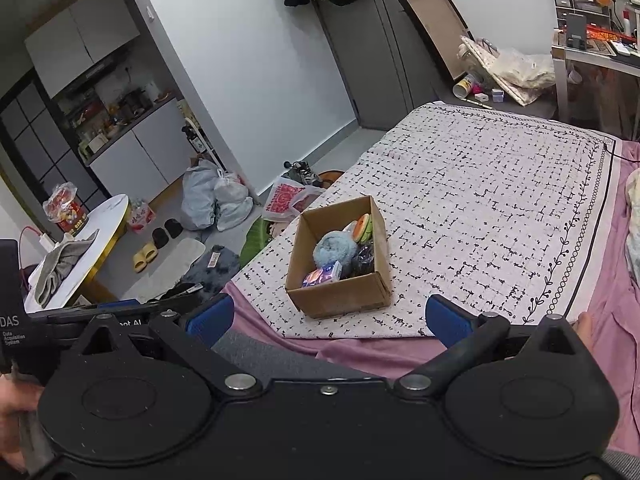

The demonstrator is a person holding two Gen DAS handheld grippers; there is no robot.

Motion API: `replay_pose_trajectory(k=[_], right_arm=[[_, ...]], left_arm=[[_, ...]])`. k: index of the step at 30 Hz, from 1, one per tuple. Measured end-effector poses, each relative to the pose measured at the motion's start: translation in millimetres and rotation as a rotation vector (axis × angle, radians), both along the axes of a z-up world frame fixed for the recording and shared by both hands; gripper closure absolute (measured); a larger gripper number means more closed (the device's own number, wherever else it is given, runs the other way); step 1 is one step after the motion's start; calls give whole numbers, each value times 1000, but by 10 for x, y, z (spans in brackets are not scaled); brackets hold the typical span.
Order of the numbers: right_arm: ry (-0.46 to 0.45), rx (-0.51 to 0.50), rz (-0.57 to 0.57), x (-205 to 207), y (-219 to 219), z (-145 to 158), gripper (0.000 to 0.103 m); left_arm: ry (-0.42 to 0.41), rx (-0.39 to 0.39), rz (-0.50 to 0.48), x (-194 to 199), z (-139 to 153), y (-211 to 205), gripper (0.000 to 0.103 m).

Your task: Organize soft objects

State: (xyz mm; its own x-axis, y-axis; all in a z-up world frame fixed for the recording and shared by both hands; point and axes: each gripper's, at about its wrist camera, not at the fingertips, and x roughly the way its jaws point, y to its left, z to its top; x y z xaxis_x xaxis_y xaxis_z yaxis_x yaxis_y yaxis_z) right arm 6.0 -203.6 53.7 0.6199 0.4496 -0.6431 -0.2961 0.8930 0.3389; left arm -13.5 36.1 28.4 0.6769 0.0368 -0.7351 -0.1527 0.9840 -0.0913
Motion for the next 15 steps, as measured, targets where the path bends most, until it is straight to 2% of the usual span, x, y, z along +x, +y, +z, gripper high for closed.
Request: replay_pose_trajectory(k=[7, 11, 15], right_arm=[[-5, 2, 2, -1, 0, -5, 0], [-13, 11, 8, -5, -22, -17, 0], [-6, 10, 6, 30, -43, -41, 0]], left_arm=[[-6, -1, 2, 10, -13, -12, 1], [-35, 25, -9, 1, -13, -50, 1], [-32, 13, -16, 29, -35, -50, 1]])
